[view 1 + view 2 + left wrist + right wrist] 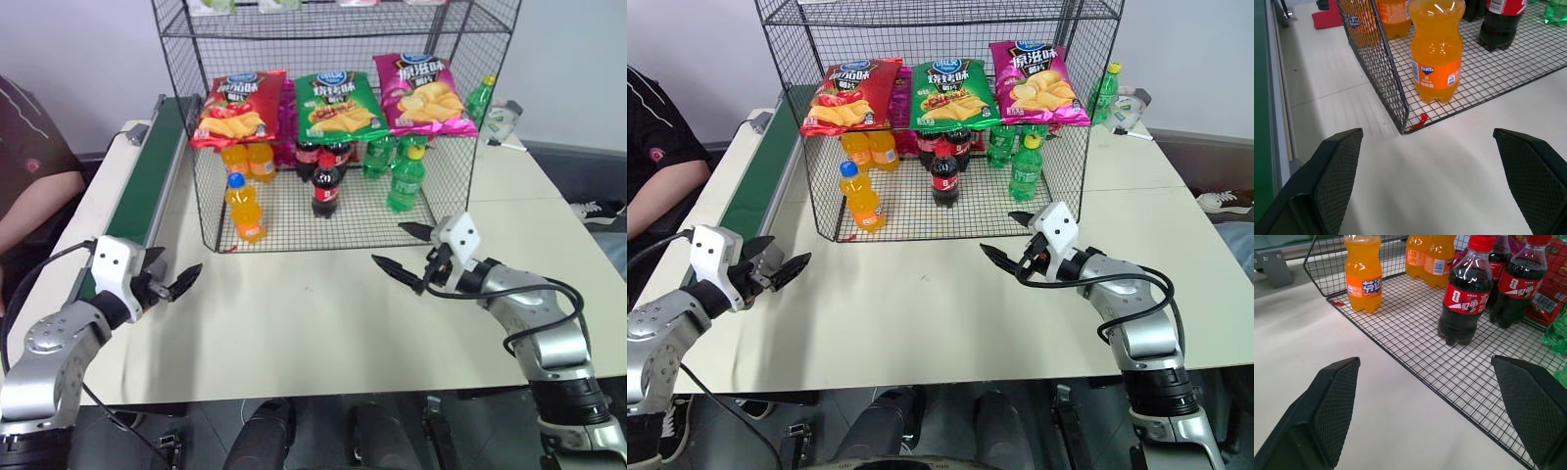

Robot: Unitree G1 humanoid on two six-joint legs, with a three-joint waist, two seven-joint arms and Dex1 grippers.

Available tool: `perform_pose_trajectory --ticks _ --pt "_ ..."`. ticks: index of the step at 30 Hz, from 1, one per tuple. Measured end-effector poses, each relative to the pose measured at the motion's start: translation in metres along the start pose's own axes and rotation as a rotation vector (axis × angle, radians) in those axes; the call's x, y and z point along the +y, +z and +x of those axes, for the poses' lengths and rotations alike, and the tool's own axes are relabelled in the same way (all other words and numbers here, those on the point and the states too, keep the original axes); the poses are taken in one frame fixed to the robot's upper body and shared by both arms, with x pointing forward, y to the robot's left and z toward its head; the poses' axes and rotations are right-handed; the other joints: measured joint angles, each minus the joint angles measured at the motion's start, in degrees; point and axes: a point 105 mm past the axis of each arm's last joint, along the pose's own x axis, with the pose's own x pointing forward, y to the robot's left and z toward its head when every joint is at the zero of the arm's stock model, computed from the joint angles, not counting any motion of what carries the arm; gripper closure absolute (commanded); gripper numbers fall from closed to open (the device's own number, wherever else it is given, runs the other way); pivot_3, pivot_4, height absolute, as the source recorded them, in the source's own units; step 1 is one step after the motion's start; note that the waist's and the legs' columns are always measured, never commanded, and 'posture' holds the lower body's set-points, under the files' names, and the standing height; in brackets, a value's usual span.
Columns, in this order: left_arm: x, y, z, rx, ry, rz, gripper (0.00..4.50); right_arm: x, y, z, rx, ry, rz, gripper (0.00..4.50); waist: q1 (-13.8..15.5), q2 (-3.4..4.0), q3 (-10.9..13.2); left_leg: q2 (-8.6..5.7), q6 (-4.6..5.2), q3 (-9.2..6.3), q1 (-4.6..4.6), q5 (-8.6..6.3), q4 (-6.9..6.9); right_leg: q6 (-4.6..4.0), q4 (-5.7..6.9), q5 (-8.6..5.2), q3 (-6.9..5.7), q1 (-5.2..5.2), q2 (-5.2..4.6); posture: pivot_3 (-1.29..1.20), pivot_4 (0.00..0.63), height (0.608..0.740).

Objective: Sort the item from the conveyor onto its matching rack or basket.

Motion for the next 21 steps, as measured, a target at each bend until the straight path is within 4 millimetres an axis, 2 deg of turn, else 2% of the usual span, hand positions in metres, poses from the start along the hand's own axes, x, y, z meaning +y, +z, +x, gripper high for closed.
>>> perform_pose_trajectory --ticks 21 --pt "0.0016 0.0021 0.0010 -0.019 0.022 0.006 0.03 0.0019 0.0006 0.0022 -0.004 0.006 -0.002 0.00 0.01 0.00 0.00 0.00 0.00 0.00 0.00 0.00 0.00 0.00 -0.01 0.00 0.00 0.00 0.00 0.00 0.150 0.740"
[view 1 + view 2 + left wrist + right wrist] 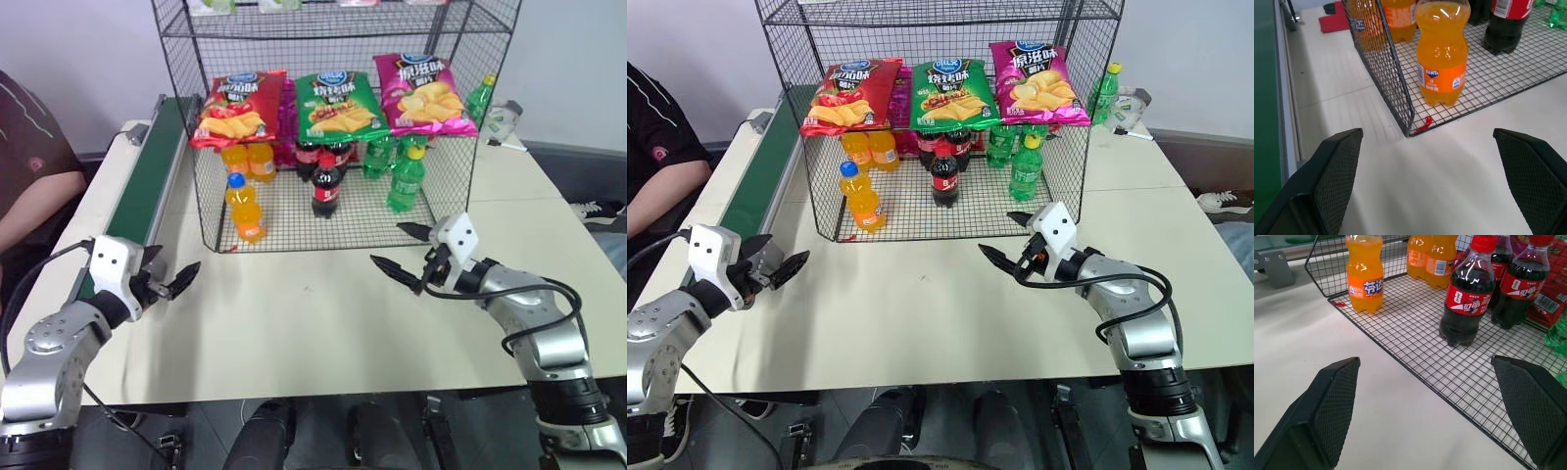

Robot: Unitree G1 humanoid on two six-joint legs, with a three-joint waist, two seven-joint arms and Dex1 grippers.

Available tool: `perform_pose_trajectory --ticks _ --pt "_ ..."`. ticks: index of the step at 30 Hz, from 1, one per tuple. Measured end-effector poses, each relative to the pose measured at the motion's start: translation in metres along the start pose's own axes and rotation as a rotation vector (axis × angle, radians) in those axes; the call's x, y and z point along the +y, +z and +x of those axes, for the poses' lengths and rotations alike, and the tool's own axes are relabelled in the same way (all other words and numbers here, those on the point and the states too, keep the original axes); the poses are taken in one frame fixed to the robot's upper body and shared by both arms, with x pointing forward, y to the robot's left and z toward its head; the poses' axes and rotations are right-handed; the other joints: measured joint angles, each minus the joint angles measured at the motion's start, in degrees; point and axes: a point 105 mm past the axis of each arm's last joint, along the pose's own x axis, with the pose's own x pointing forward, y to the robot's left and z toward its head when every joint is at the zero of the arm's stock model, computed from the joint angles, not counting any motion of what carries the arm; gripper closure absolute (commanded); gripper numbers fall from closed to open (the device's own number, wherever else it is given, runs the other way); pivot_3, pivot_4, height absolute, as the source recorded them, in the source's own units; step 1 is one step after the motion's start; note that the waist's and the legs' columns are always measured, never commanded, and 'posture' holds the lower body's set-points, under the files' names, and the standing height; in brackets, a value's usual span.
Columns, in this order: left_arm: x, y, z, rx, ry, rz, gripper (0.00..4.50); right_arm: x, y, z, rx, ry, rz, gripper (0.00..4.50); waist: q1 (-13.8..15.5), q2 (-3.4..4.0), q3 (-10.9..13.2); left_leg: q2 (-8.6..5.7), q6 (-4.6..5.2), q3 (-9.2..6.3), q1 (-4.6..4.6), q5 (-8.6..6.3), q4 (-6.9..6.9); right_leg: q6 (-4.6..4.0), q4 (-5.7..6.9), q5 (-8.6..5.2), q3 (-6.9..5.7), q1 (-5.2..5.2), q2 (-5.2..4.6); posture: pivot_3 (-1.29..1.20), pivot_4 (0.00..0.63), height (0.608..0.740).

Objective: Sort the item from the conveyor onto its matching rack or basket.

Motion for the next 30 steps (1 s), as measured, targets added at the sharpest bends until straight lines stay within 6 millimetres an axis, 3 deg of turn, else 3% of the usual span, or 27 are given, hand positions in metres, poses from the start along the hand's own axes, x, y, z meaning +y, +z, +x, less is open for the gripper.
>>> perform_pose_trajectory --ticks 30 --pt "0.001 -0.011 0.004 -0.014 0.080 -0.048 0.03 0.001 0.001 0.018 -0.030 -0.048 -0.025 0.00 0.00 0.00 0.00 0.00 0.00 0.00 0.00 0.00 0.00 0.01 -0.01 0.01 -0.01 -0.01 0.02 0.00 0.150 0.740"
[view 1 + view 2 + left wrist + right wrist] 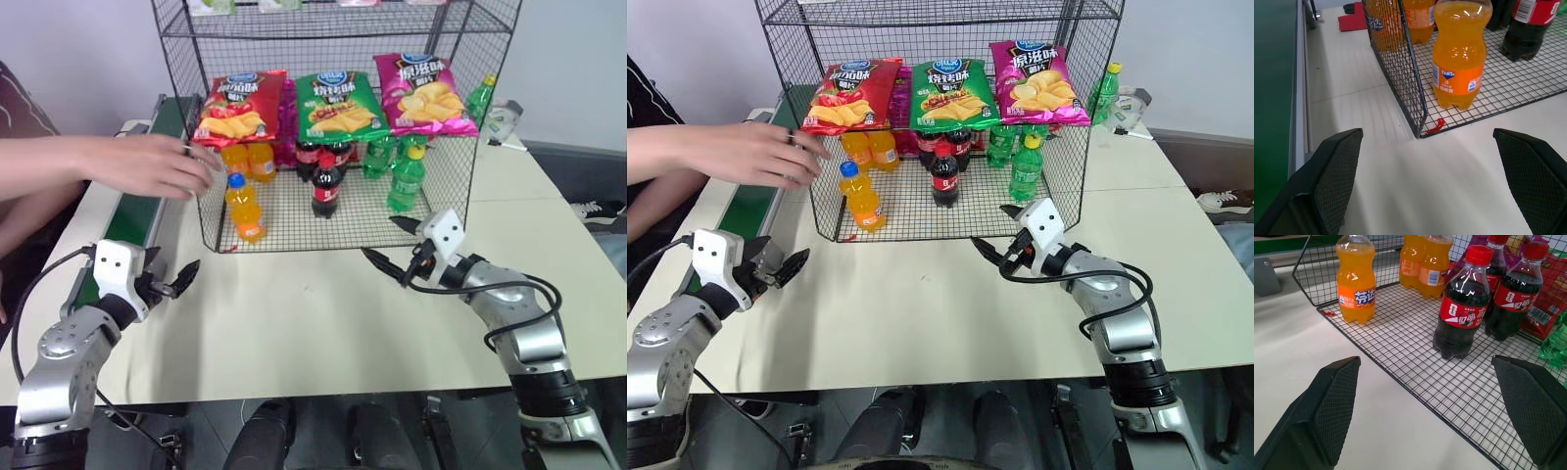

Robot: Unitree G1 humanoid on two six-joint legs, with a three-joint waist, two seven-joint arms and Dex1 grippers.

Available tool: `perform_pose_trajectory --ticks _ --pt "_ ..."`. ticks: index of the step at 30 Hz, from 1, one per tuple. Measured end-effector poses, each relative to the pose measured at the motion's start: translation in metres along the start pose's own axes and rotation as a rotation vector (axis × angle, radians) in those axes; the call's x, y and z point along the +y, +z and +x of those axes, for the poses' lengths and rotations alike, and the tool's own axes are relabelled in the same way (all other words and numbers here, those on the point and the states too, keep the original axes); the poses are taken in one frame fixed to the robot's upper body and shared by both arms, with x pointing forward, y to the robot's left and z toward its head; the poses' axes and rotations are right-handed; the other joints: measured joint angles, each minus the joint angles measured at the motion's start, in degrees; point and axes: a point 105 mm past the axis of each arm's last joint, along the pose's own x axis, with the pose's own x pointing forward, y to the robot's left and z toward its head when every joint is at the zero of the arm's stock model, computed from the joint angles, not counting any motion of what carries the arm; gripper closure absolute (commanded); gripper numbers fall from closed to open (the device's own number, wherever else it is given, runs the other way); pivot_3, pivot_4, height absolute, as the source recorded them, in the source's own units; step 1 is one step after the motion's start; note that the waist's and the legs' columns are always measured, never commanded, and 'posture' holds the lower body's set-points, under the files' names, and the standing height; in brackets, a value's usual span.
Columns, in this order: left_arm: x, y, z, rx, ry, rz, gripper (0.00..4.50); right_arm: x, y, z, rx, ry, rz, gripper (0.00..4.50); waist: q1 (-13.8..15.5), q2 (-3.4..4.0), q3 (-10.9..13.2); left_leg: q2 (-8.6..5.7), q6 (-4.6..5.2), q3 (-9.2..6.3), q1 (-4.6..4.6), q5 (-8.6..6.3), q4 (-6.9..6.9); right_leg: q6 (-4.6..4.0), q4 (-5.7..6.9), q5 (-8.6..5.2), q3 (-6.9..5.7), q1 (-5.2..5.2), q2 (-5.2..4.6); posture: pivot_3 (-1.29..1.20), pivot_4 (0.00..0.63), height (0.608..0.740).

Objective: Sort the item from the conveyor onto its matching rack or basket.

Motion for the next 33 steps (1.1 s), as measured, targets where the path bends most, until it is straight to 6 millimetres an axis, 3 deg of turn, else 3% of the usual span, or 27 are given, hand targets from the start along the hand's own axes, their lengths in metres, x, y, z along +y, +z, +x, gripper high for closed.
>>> perform_pose_trajectory --ticks 10,33 --pt "0.001 0.003 0.006 -0.020 0.014 -0.010 0.03 -0.005 -0.010 0.002 0.033 -0.034 -0.008 0.00 -0.01 0.00 0.00 0.00 0.00 0.00 0.00 0.00 0.00 0.02 0.00 0.01 -0.01 0.00 0.01 0.00 0.150 0.740" --pt "0.012 -0.009 0.005 0.024 0.109 -0.046 0.03 -0.004 -0.011 0.010 0.028 -0.057 -0.022 0.00 -0.05 0.00 0.00 0.00 0.00 0.00 0.00 0.00 0.00 0.05 0.01 0.03 -0.01 0.00 0.02 0.00 0.150 0.740"
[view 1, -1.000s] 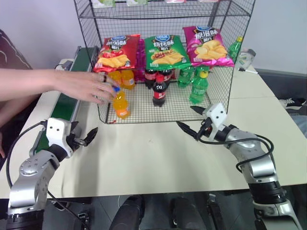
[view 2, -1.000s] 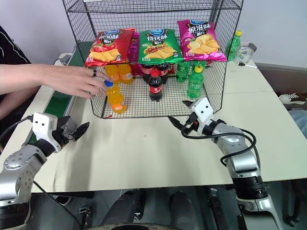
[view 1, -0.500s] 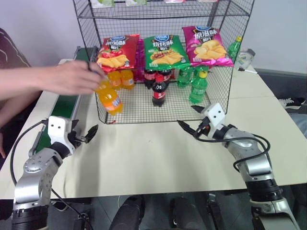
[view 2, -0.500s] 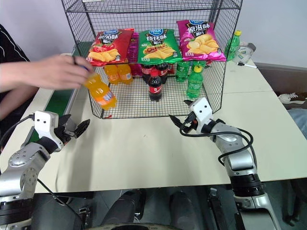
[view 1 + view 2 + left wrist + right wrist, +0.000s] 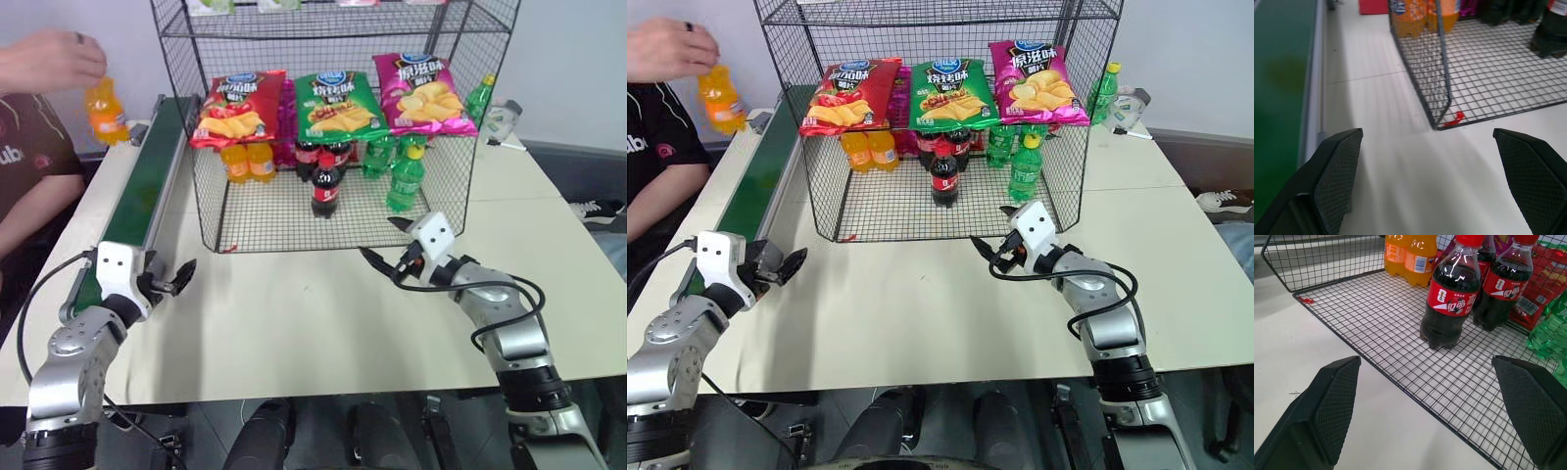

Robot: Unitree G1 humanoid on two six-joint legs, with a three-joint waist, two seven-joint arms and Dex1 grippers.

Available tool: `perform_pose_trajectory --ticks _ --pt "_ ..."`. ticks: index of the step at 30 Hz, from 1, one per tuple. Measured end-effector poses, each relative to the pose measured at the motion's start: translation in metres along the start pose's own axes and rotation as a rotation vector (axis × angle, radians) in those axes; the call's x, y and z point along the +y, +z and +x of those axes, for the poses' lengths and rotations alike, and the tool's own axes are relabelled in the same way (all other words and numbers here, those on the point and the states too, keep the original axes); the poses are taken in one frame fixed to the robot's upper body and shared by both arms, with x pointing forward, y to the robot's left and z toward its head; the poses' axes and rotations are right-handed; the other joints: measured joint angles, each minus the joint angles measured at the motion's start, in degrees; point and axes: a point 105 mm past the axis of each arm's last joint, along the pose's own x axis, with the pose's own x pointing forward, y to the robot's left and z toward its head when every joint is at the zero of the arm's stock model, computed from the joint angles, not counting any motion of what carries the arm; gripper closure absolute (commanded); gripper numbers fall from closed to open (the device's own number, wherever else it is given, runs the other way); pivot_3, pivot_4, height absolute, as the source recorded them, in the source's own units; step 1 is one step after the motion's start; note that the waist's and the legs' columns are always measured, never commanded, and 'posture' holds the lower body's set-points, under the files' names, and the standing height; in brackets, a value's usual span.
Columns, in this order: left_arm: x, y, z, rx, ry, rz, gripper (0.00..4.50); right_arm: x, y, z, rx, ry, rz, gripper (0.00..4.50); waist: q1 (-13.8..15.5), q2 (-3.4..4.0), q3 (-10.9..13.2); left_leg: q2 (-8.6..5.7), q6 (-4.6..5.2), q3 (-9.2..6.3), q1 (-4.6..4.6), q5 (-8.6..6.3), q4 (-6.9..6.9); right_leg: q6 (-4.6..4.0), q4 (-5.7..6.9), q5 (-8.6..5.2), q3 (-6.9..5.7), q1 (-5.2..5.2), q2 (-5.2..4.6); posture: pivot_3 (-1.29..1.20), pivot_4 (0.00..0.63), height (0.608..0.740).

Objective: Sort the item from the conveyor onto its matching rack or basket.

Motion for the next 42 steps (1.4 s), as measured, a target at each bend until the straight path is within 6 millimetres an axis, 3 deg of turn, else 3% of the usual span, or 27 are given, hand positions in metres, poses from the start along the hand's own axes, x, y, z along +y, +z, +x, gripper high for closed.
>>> perform_pose_trajectory --ticks 6,36,42 --pt "0.014 0.003 -0.003 -0.017 0.084 -0.003 0.03 0.002 0.003 0.004 -0.019 -0.001 0.010 0.00 0.00 0.00 0.00 0.00 0.00 0.00 0.00 0.00 0.00 0.05 0.00 0.03 0.00 -0.01 0.00 0.00 0.150 0.740" --pt "0.024 0.005 0.003 -0.047 0.176 -0.026 0.03 0.001 0.013 0.015 -0.053 0.018 0.038 0.00 -0.01 0.00 0.00 0.00 0.00 0.00 0.00 0.00 0.01 0.12 0.00 0.07 -0.01 -0.01 0.01 0.00 0.150 0.740" --pt "0.039 0.012 0.002 -0.081 0.243 -0.017 0.03 0.019 0.023 0.017 -0.102 0.078 0.045 0.00 -0.14 0.00 0.00 0.00 0.00 0.00 0.01 0.00 -0.01 0.13 0.01 0.07 0.00 -0.01 0.02 0.00 0.150 0.740"
